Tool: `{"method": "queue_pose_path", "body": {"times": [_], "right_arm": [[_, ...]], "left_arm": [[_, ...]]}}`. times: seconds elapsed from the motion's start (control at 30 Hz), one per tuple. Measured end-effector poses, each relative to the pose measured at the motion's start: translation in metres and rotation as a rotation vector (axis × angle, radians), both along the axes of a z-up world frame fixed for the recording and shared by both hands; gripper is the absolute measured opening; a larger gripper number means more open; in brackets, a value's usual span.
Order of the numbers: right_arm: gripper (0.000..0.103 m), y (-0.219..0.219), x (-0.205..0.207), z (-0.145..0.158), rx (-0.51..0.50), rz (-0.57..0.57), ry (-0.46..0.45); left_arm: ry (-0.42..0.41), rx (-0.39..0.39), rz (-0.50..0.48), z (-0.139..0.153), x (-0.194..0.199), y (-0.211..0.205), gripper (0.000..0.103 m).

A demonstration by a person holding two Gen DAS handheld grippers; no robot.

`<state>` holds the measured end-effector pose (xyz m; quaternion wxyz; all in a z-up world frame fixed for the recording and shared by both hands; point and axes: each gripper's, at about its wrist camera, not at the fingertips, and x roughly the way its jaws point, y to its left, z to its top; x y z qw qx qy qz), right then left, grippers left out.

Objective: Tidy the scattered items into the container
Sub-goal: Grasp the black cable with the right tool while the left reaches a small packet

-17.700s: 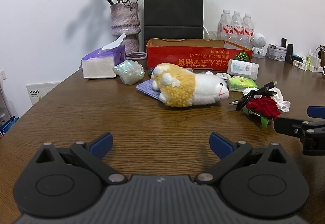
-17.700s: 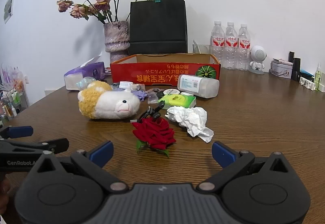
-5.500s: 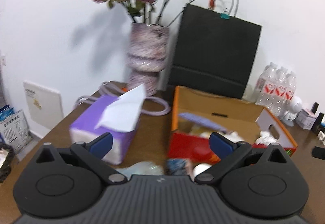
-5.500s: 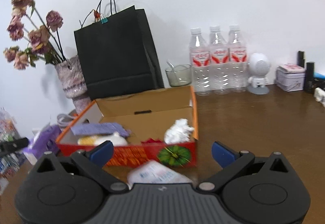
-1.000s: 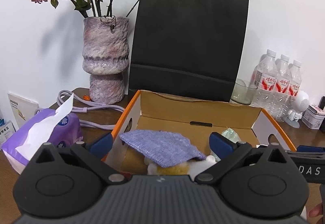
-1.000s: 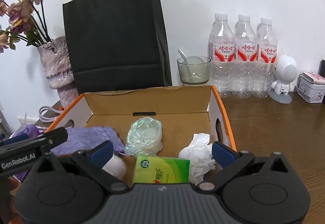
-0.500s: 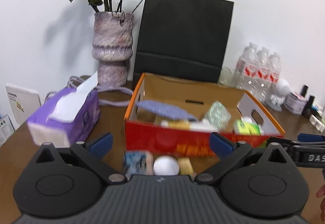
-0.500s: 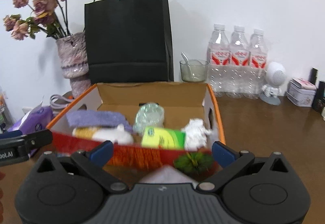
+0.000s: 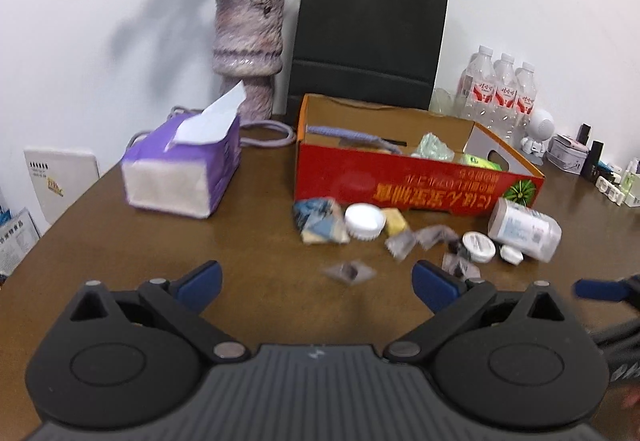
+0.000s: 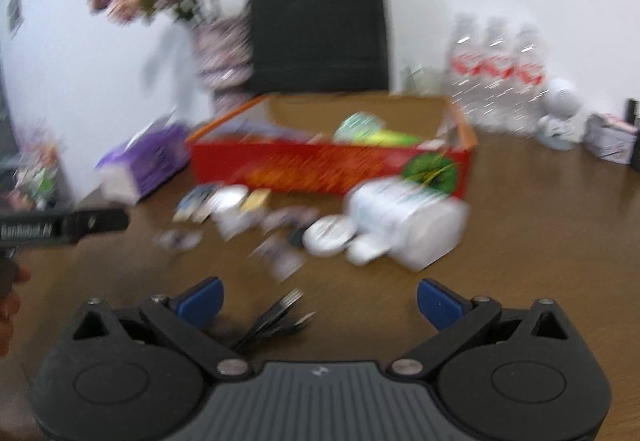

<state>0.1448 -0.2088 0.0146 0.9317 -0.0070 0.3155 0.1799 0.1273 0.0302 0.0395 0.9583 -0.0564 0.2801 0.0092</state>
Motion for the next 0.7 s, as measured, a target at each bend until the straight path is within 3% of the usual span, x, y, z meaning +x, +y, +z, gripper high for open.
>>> {"method": "queue_pose_path", "body": {"times": [0.2,0.37,0.5,0.7], "right_arm": [[0.103,0.042,-0.008,-0.021,-0.071,0.054,0.019],[0.102,0.048,-0.001,-0.025,-0.038,0.044,0.053],[0.078,0.050,-0.004,-0.025,-0.080,0.020,0.018],[0.066,0.038,-0.004,-0.022,-0.050,0.020,0.004]], "left_arm": [[0.015,-0.039,0.004,-0.007,-0.018,0.017,0.103],[0.028,-0.062,0.003,-0.011,-0.020,0.024,0.103],[0.036,-0.071,-0.005,-0.013,-0.014,0.025,0.103],[0.037,-0.043,-0.046,-0.012,-0.003,0.014,0.103]]}}
